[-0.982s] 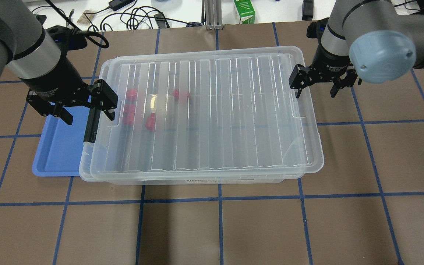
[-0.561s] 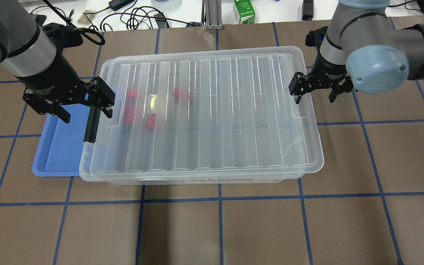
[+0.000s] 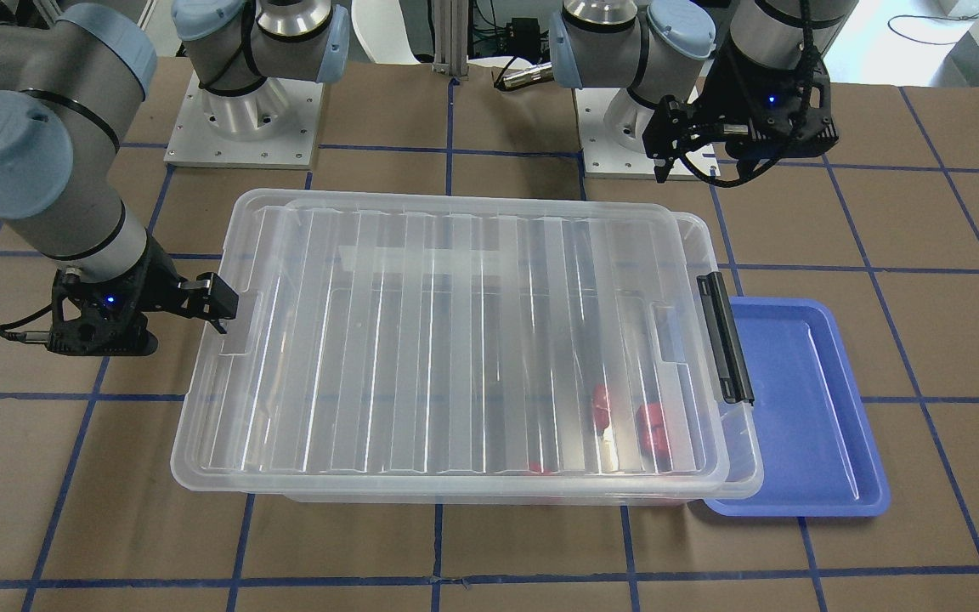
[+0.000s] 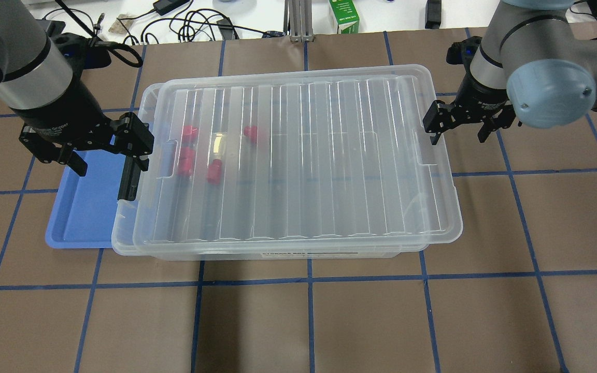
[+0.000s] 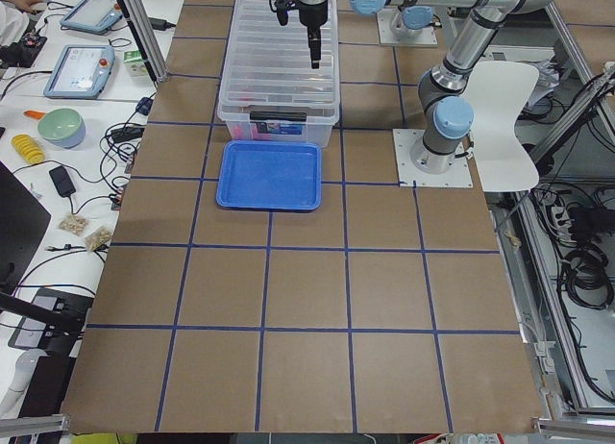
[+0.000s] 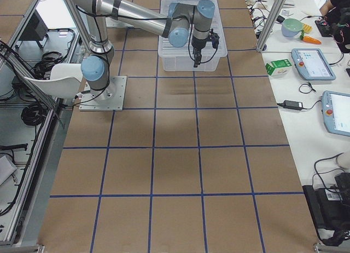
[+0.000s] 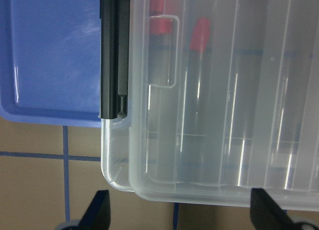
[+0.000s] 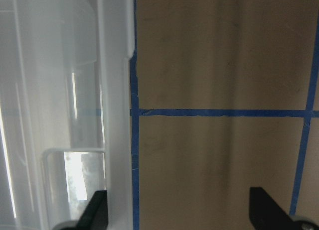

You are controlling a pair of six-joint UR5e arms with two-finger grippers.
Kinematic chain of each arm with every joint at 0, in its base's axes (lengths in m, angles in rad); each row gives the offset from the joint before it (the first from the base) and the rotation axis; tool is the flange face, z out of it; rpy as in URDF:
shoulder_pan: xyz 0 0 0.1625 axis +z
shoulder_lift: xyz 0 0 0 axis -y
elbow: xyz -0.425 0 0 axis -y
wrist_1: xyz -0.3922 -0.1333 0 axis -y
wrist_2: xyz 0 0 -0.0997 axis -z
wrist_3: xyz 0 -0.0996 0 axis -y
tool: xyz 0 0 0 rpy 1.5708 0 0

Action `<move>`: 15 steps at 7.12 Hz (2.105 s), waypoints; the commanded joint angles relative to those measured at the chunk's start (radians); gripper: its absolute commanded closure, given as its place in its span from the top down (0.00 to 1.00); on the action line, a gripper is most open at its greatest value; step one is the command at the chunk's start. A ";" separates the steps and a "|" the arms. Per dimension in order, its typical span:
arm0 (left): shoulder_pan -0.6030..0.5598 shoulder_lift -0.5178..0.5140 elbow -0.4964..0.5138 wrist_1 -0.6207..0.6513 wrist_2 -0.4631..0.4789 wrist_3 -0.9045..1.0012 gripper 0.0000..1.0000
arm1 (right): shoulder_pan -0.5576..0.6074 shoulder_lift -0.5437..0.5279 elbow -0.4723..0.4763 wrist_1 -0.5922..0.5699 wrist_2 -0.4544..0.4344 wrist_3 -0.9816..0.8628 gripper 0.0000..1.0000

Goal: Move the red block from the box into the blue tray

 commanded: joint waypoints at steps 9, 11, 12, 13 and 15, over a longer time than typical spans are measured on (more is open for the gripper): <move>-0.008 -0.048 -0.015 0.055 0.000 0.005 1.00 | -0.261 -0.002 -0.010 0.000 -0.074 -0.369 1.00; -0.008 -0.088 -0.018 0.086 0.001 0.008 0.83 | -0.319 -0.007 -0.013 0.003 -0.067 -0.374 1.00; -0.009 -0.104 -0.018 0.098 0.000 0.020 0.68 | -0.329 -0.007 -0.013 0.003 -0.071 -0.374 1.00; -0.009 -0.117 -0.018 0.100 0.000 0.048 0.70 | -0.329 -0.006 -0.012 0.001 -0.073 -0.375 1.00; -0.014 -0.166 -0.069 0.226 -0.002 0.048 0.69 | -0.336 -0.004 -0.010 0.001 -0.073 -0.387 1.00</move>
